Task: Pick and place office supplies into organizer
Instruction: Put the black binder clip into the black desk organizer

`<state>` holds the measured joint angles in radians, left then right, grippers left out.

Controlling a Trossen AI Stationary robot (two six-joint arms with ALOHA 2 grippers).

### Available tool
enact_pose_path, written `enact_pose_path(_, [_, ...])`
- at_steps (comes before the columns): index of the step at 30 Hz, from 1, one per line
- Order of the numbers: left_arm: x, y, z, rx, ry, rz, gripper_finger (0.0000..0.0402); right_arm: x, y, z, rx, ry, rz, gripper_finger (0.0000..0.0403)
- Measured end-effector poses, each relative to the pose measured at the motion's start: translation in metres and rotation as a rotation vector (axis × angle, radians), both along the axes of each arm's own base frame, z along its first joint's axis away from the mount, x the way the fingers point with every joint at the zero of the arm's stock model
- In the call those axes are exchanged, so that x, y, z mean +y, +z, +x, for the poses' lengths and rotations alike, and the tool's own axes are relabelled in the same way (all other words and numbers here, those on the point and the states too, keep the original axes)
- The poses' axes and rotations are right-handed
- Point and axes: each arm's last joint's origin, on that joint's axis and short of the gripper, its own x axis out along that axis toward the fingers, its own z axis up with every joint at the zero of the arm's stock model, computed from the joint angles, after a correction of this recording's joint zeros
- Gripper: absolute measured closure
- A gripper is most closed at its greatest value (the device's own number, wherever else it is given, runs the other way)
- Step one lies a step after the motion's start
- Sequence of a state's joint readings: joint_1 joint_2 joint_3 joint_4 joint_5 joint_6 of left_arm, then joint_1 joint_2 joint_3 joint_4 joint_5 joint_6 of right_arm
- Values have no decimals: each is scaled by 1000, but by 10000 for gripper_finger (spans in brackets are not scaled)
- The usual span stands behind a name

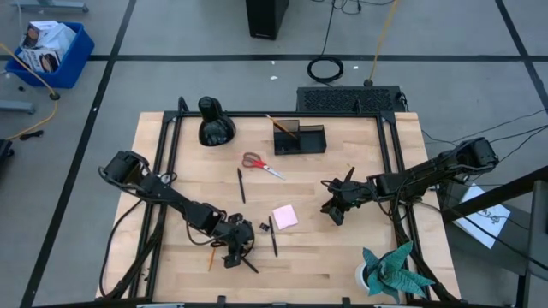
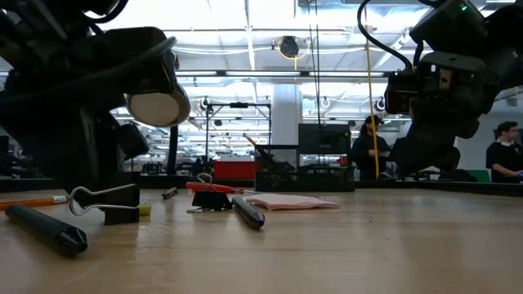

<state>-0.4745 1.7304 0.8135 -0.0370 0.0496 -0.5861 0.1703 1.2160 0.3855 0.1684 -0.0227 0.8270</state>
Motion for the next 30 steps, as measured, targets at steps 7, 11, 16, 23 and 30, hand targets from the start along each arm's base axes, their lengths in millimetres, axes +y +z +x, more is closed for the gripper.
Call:
enact_pose_path(7, [1, -1, -1, 27, 13, -4, 338, 0, 0, 0, -1, 3, -3, 314])
enact_pose_path(11, [1, -1, -1, 24, 19, -9, 392, 0, 0, 0, -1, 2, -2, 314])
enact_pose_path(16, [3, 0, 0, 40, 47, -42, 396, 0, 0, 0, -1, 2, -4, 314])
enact_pose_path(23, [18, 21, 4, -1, 136, -90, 398, -1, 0, 1, -10, -18, -18, 314])
enact_pose_path(30, [44, 55, 5, -119, 251, -109, 399, -1, 2, 2, -33, -19, -13, 314])
